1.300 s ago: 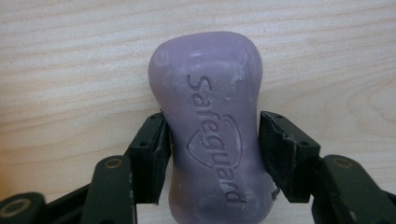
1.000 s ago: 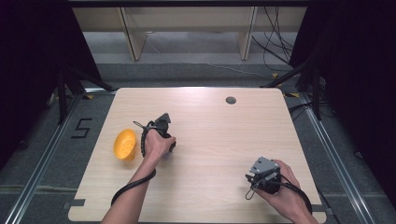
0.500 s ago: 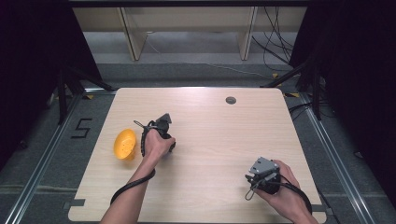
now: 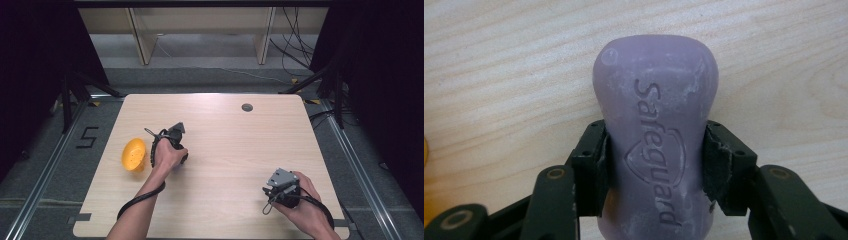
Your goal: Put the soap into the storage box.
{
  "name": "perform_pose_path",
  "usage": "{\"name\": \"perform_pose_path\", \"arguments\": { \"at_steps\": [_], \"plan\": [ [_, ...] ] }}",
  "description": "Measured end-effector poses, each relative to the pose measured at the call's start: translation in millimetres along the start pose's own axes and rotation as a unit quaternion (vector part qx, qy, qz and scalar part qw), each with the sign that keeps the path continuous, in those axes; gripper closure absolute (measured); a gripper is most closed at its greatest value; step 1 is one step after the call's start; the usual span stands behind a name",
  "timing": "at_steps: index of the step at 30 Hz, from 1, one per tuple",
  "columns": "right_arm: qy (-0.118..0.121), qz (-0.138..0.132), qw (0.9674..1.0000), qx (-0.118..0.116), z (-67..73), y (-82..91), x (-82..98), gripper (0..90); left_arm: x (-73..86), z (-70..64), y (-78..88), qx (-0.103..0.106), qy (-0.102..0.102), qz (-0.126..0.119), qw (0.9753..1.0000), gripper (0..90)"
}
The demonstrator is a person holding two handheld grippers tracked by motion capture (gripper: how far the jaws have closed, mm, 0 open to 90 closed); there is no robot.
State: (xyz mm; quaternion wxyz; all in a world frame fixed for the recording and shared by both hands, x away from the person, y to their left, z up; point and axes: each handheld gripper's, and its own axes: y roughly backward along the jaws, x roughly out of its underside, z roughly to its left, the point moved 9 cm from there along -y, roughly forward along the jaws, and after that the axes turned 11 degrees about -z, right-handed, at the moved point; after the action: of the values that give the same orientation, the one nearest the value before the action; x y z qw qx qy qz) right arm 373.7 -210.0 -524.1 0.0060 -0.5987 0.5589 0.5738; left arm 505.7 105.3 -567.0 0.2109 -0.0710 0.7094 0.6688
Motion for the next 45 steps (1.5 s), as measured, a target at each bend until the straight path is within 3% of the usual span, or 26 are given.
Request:
{"name": "perform_pose_path", "arguments": {
  "at_steps": [1, 3, 8, 10, 11, 18, 25, 45],
  "plan": [
    [0.000, 0.000, 1.0000, 0.000, 0.0, 0.0, 0.0, 40.1, 0.0, 0.0, 0.0, 0.000, 0.000, 0.000, 1.0000, 49.0],
    [-0.001, 0.000, 1.0000, 0.000, -0.1, -0.1, -0.1, 40.1, 1.4, 2.0, 2.3, 0.005, -0.021, 0.009, 0.9997, 49.0],
    [0.001, -0.002, 1.0000, 0.001, -0.2, 0.3, -0.6, 40.2, 0.7, -0.6, 3.7, 0.004, -0.015, 0.001, 0.9999, 49.0],
    [0.002, -0.007, 1.0000, 0.006, -0.5, 0.5, -1.9, 40.2, -0.6, -0.3, 6.7, 0.006, -0.027, -0.003, 0.9996, 49.0],
    [-0.001, -0.004, 1.0000, 0.003, 0.1, 0.9, -1.5, 40.2, -1.7, -3.1, 6.1, 0.005, -0.011, -0.011, 0.9999, 49.0],
    [-0.003, -0.004, 1.0000, 0.004, 0.4, 0.8, -1.2, 40.2, -2.5, -2.6, 10.2, 0.009, -0.025, -0.016, 0.9995, 49.0],
    [-0.001, -0.004, 1.0000, 0.003, -0.4, 0.8, -1.4, 40.2, -3.2, -4.0, 15.0, 0.012, -0.028, -0.021, 0.9993, 49.1],
    [0.000, -0.005, 1.0000, 0.004, -0.9, 1.0, -1.9, 40.1, -5.6, -3.7, 30.1, 0.010, -0.037, -0.066, 0.9971, 49.1]
  ]
}}
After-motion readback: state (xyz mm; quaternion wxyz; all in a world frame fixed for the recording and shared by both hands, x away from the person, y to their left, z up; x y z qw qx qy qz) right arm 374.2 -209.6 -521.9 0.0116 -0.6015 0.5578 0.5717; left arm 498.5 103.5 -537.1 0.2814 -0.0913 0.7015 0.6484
